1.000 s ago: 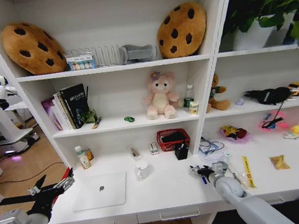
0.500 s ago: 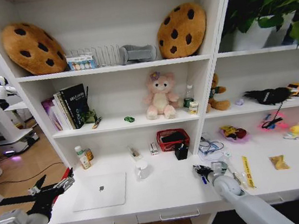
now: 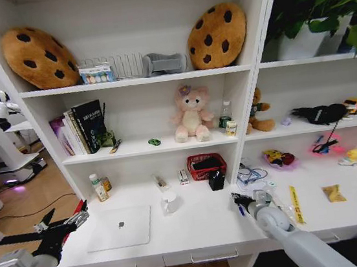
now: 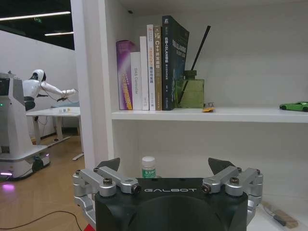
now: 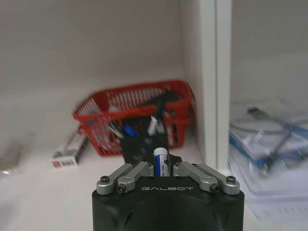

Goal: Organize the objects on the table.

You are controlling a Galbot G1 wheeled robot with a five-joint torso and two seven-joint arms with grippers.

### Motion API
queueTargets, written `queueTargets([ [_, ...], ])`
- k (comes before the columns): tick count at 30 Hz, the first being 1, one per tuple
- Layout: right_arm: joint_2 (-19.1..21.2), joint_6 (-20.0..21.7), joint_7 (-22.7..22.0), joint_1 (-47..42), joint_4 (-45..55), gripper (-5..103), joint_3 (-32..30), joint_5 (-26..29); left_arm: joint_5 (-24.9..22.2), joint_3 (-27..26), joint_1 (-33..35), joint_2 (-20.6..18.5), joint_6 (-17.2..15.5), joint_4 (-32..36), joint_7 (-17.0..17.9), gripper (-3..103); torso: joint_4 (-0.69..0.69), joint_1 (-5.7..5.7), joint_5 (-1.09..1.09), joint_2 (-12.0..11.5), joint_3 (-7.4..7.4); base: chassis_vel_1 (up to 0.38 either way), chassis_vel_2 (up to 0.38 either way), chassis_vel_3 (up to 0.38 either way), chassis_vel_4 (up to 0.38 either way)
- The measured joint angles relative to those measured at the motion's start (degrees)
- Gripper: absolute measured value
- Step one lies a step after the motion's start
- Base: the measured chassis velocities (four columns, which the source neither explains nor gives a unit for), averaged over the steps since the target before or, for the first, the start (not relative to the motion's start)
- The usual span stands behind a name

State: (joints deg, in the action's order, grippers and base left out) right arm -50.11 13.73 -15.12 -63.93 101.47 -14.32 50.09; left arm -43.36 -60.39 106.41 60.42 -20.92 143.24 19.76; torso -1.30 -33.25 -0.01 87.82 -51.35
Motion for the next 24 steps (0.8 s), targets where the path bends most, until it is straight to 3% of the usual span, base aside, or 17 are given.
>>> queueTargets([
  [1, 0.0, 0.0, 0.0, 0.0, 0.0, 13, 0.0, 0.0, 0.0, 0.0, 0.0, 0.0, 0.0, 0.0, 0.0, 100, 0.00, 0.00, 0.00, 0.0, 0.00, 0.000, 0.000, 0.000, 0.000],
  [3, 0.7, -5.2, 3.4, 1.2, 1.5, 13, 0.9, -4.9, 0.0, 0.0, 0.0, 0.0, 0.0, 0.0, 0.0, 100, 0.00, 0.00, 0.00, 0.0, 0.00, 0.000, 0.000, 0.000, 0.000],
  [4, 0.7, -5.2, 3.4, 1.2, 1.5, 13, 0.9, -4.9, 0.0, 0.0, 0.0, 0.0, 0.0, 0.0, 0.0, 100, 0.00, 0.00, 0.00, 0.0, 0.00, 0.000, 0.000, 0.000, 0.000],
  [6, 0.4, -12.0, 5.6, 4.5, -1.1, 13, 3.1, -10.9, 0.0, 0.0, 0.0, 0.0, 0.0, 0.0, 0.0, 100, 0.00, 0.01, -0.01, 0.0, 0.00, 0.000, 0.000, 0.000, 0.000],
  [7, 0.4, -12.0, 5.6, 4.5, -1.1, 13, 3.1, -10.9, 0.0, 0.0, 0.0, 0.0, 0.0, 0.0, 0.0, 100, 0.00, 0.01, -0.01, 0.0, 0.00, 0.000, 0.000, 0.000, 0.000],
  [9, -0.8, -18.0, 6.4, 8.5, -6.3, 13, 5.9, -14.9, 0.0, 0.0, 0.0, 0.0, 0.0, 0.0, 0.0, 100, 0.00, 0.01, 0.02, 0.0, 0.00, 0.000, 0.000, 0.000, 0.000],
  [10, -0.8, -18.0, 6.4, 8.5, -6.3, 13, 5.9, -14.9, 0.0, 0.0, 0.0, 0.0, 0.0, 0.0, 0.0, 100, 0.00, 0.01, 0.02, 0.0, 0.00, 0.000, 0.000, 0.000, 0.000],
  [12, -3.0, -24.1, 8.5, 13.9, -14.4, 13, 8.8, -16.8, 0.0, 0.0, 0.0, 0.0, 0.0, 0.0, 0.0, 100, 0.00, 0.00, 0.01, 0.0, -0.01, 0.000, 0.000, 0.000, 0.000],
  [16, -4.9, -28.4, 10.6, 18.9, -20.7, 13, 10.5, -17.8, 0.0, 0.0, 0.0, 0.0, 0.0, 0.0, 0.0, 100, 0.00, 0.01, 0.01, 0.0, 0.00, 0.000, 0.000, 0.000, 0.000],
  [21, -8.9, -38.1, 11.6, 25.8, -31.1, 13, 13.5, -20.3, 0.0, 0.0, 0.0, 0.0, 0.0, 0.0, 0.0, 100, 0.02, 0.00, 0.01, 0.0, 0.00, 0.000, 0.000, 0.000, 0.000],
  [24, -10.3, -40.4, 12.0, 27.1, -34.7, 13, 14.1, -21.7, 0.0, 0.0, 0.0, 0.0, 0.0, 0.0, 0.0, 100, 0.02, 0.00, 0.01, 0.0, -0.01, 0.000, 0.000, 0.000, 0.000],
])
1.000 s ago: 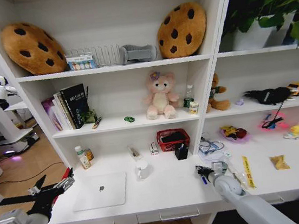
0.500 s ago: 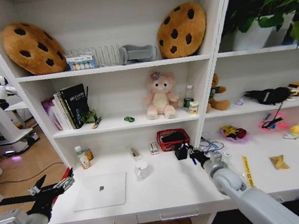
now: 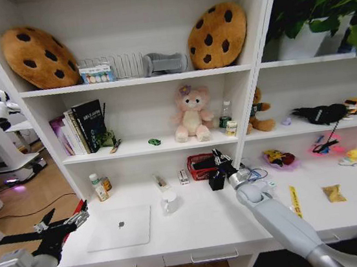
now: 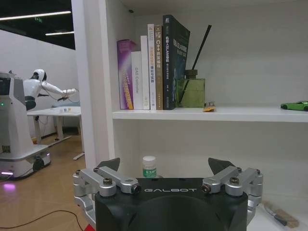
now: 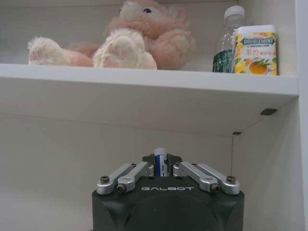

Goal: Organize the objects on the table.

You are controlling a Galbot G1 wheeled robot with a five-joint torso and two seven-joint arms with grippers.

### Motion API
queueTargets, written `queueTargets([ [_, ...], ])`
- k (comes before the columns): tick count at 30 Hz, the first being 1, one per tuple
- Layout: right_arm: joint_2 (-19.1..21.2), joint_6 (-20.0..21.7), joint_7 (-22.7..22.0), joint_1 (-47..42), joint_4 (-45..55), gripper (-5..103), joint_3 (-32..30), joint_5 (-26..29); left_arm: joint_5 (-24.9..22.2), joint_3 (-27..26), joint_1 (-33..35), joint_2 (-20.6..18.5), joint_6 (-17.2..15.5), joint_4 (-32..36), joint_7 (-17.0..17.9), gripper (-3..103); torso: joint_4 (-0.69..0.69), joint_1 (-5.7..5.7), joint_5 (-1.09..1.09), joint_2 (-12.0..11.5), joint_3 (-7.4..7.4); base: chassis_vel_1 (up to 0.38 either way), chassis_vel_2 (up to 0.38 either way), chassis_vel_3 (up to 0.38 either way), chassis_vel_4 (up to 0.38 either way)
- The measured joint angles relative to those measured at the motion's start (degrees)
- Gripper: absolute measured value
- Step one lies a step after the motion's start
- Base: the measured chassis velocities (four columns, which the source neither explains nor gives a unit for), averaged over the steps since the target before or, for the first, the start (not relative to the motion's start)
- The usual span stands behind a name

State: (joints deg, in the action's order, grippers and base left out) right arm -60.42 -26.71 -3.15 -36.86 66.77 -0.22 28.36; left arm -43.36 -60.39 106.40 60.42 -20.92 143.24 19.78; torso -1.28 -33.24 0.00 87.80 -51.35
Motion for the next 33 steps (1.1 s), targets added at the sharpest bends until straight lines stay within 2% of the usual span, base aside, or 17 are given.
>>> queueTargets([
  [4, -1.2, -2.3, 1.0, 0.7, -3.5, 13, 0.5, -0.4, 0.0, 0.0, 0.0, 0.0, 0.0, 0.0, 0.0, 100, -0.02, 0.00, 0.00, 0.0, 0.01, 0.000, 0.000, 0.000, 0.000],
  [7, -3.7, -6.1, 1.8, 1.9, -8.2, 13, 0.7, -1.3, 0.0, 0.0, 0.0, 0.0, 0.0, 0.0, 0.0, 100, -0.01, 0.00, 0.00, 0.0, 0.00, 0.000, 0.000, 0.000, 0.000],
  [10, -5.1, -7.1, 2.1, 2.5, -10.3, 13, 0.9, -1.6, 0.0, 0.0, 0.0, 0.0, 0.0, 0.0, 0.0, 100, 0.00, 0.00, 0.00, 0.0, 0.01, 0.000, 0.000, 0.000, 0.000],
  [19, -6.3, -7.5, 2.5, 3.3, -13.4, 13, 0.6, -2.0, 0.0, 0.0, 0.0, 0.0, 0.0, 0.0, 0.0, 100, -0.01, 0.00, 0.00, 0.0, 0.01, 0.000, 0.000, 0.000, 0.000],
  [23, -5.5, -6.5, 2.5, 2.9, -13.2, 13, 0.3, -1.9, 0.0, 0.0, 0.0, 0.0, 0.0, 0.0, 0.0, 100, -0.01, 0.00, 0.00, 0.0, 0.01, 0.000, 0.000, 0.000, 0.000],
  [24, -5.2, -5.7, 2.5, 2.7, -12.7, 10, 0.2, -1.6, 0.0, 0.0, 0.0, 0.0, 0.0, 0.0, 0.0, 100, -0.02, 0.00, 0.01, 0.0, 0.01, 0.000, 0.000, 0.000, 0.000],
  [29, -4.5, -4.2, 2.5, 2.2, -11.7, 19, 0.0, -1.4, 0.0, 0.0, 0.0, 0.0, 0.0, 0.0, 0.0, 100, -0.02, 0.00, 0.00, 0.0, 0.01, 0.000, 0.000, 0.000, 0.000],
  [33, -4.0, -3.3, 2.5, 1.5, -10.2, 40, -0.2, -1.1, 0.0, 0.0, 0.0, 0.0, 0.0, 0.0, 0.0, 100, -0.01, 0.00, 0.01, 0.0, 0.01, 0.000, 0.000, 0.000, 0.000],
])
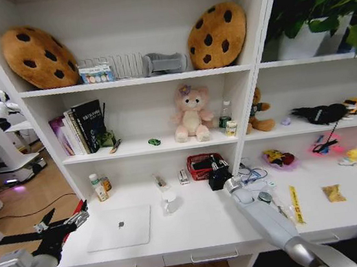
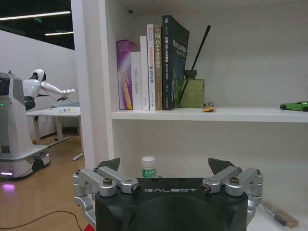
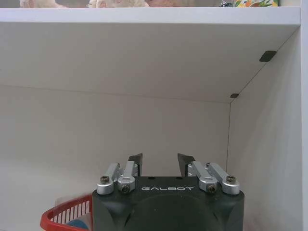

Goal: Organize the objects on the table.

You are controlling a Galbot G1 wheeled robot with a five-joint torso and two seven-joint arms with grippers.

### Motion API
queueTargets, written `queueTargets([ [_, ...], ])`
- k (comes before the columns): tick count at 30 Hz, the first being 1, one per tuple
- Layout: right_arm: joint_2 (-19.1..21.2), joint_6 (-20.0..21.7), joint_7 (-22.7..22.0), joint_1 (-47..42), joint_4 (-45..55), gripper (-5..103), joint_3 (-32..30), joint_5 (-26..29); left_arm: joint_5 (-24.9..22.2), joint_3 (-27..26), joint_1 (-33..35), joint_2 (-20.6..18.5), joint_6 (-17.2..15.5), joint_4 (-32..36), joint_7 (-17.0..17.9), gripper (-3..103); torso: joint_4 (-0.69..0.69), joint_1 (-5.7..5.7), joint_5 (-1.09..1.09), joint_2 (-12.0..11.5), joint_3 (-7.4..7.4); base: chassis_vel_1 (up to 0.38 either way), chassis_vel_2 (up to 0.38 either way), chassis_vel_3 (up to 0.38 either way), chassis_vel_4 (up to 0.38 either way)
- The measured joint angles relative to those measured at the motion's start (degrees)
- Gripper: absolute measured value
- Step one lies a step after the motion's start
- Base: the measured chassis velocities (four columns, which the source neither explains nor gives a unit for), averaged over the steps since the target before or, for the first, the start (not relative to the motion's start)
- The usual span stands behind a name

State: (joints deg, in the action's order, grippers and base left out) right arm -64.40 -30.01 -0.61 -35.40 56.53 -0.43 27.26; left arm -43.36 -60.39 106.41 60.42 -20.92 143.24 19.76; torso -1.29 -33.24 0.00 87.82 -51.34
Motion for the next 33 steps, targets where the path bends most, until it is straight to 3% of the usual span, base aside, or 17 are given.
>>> queueTargets([
  [1, 0.0, 0.0, 0.0, 0.0, 0.0, 40, 0.0, 0.0, 0.0, 0.0, 0.0, 0.0, 0.0, 0.0, 0.0, 100, 0.00, 0.00, 0.00, 0.0, 0.00, 0.000, 0.000, 0.000, 0.000],
  [4, 1.7, 1.7, -0.1, -1.3, 3.0, 57, -0.8, 0.9, 0.0, 0.0, 0.0, 0.0, 0.0, 0.0, 0.0, 100, 0.00, 0.00, 0.01, 0.0, 0.00, 0.000, 0.000, 0.000, 0.000],
  [8, 3.7, 3.5, -1.0, -3.0, 7.6, 68, -1.8, 1.6, 0.0, 0.0, 0.0, 0.0, 0.0, 0.0, 0.0, 100, -0.01, 0.00, 0.00, 0.0, 0.00, 0.000, 0.000, 0.000, 0.000],
  [12, 7.4, 7.1, -2.8, -8.1, 17.9, 79, -4.2, 2.7, 0.0, 0.0, 0.0, 0.0, 0.0, 0.0, 0.0, 100, 0.00, 0.00, -0.02, 0.0, 0.01, 0.000, 0.000, 0.000, 0.000],
  [15, 11.3, 11.7, -7.9, -17.6, 30.5, 98, -7.7, 2.5, 0.0, 0.0, 0.0, 0.0, 0.0, 0.0, 0.0, 100, -0.04, 0.00, 0.02, 0.0, 0.01, 0.000, 0.000, 0.000, 0.000],
  [18, 12.5, 12.8, -9.6, -21.1, 34.4, 99, -10.4, 1.2, 0.0, 0.0, 0.0, 0.0, 0.0, 0.0, 0.1, 100, -0.02, 0.01, 0.00, 0.0, 0.01, 0.000, 0.000, 0.000, 0.000],
  [20, 14.0, 14.4, -10.5, -28.7, 41.2, 99, -17.4, -0.3, 0.0, 0.0, 0.0, 0.0, 0.0, 0.0, 0.0, 100, 0.01, 0.00, -0.02, 0.0, 0.01, 0.000, 0.000, 0.000, 0.000],
  [21, 14.0, 14.4, -10.5, -28.7, 41.2, 99, -17.4, -0.3, 0.0, 0.0, 0.0, 0.0, 0.0, 0.0, 0.0, 100, 0.01, 0.00, -0.02, 0.0, 0.01, 0.000, 0.000, 0.000, 0.000],
  [23, 14.5, 16.1, -12.0, -39.0, 47.3, 100, -24.7, -0.2, 0.0, 0.0, 0.0, 0.0, 0.0, 0.0, 0.0, 100, -0.03, 0.00, 0.00, 0.0, 0.01, 0.000, 0.000, 0.000, 0.000],
  [24, 14.5, 16.1, -12.0, -39.0, 47.3, 100, -24.7, -0.2, 0.0, 0.0, 0.0, 0.0, 0.0, 0.0, 0.0, 100, -0.03, 0.00, 0.00, 0.0, 0.01, 0.000, 0.000, 0.000, 0.000],
  [26, 13.4, 16.8, -12.9, -48.9, 52.7, 100, -31.8, -0.9, 0.0, 0.0, 0.0, 0.0, 0.0, 0.0, 0.0, 100, -0.03, 0.01, 0.00, 0.0, 0.01, 0.000, 0.000, 0.000, 0.000],
  [31, 10.2, 17.5, -12.9, -60.9, 59.3, 100, -39.4, -2.2, 0.0, 0.0, 0.0, 0.0, 0.0, 0.0, 0.0, 100, -0.02, 0.01, 0.02, 0.0, 0.01, 0.000, 0.000, 0.000, 0.000],
  [33, 6.9, 17.0, -11.9, -68.3, 62.9, 100, -44.5, -2.3, 0.0, 0.0, 0.0, 0.0, 0.0, 0.0, 0.0, 100, -0.04, 0.01, -0.01, 0.0, 0.01, 0.000, 0.000, 0.000, 0.000],
])
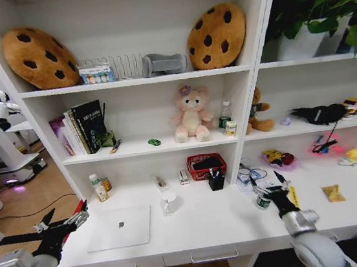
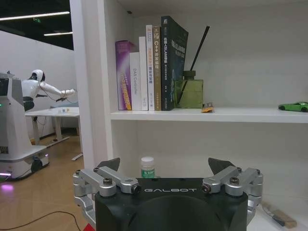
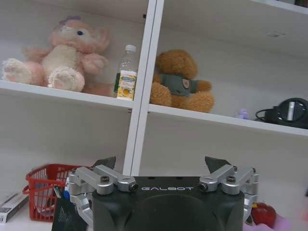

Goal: Organize the objects on the table.

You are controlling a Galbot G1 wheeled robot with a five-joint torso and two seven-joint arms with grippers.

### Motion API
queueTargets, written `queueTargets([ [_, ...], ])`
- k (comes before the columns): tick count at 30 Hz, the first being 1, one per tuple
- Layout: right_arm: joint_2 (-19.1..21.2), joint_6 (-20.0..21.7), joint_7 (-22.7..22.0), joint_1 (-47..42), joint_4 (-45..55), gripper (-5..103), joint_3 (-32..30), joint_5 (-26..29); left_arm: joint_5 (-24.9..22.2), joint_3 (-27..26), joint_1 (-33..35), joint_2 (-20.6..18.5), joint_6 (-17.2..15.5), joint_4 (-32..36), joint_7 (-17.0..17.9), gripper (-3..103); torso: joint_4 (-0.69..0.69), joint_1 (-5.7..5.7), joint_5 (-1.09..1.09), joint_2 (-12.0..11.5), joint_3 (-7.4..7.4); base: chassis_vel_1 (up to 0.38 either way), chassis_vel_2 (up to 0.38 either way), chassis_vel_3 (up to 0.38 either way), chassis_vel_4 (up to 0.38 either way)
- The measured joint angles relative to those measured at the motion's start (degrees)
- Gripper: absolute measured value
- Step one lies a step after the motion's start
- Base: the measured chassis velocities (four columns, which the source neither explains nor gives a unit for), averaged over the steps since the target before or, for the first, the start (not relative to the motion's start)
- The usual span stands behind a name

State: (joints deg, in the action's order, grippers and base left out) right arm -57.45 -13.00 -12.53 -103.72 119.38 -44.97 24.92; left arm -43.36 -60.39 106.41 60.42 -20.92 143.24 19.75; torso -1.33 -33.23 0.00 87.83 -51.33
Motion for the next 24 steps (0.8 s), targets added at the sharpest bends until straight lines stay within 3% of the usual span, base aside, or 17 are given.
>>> queueTargets([
  [9, -6.2, -3.6, 2.2, -6.0, 1.8, 100, -5.4, 1.5, 0.0, 0.0, 0.0, 0.0, 0.0, 0.0, 0.0, 100, 0.03, 0.00, -0.01, 0.0, -0.01, -0.023, -0.016, 0.016, 0.011],
  [24, -6.9, -5.7, 2.7, -4.1, -0.2, 100, -1.7, 1.2, 0.0, 0.0, 0.0, 0.0, 0.0, 0.0, 0.0, 100, 0.03, -0.01, -0.01, 0.0, -0.02, -0.179, -0.177, 0.177, 0.181],
])
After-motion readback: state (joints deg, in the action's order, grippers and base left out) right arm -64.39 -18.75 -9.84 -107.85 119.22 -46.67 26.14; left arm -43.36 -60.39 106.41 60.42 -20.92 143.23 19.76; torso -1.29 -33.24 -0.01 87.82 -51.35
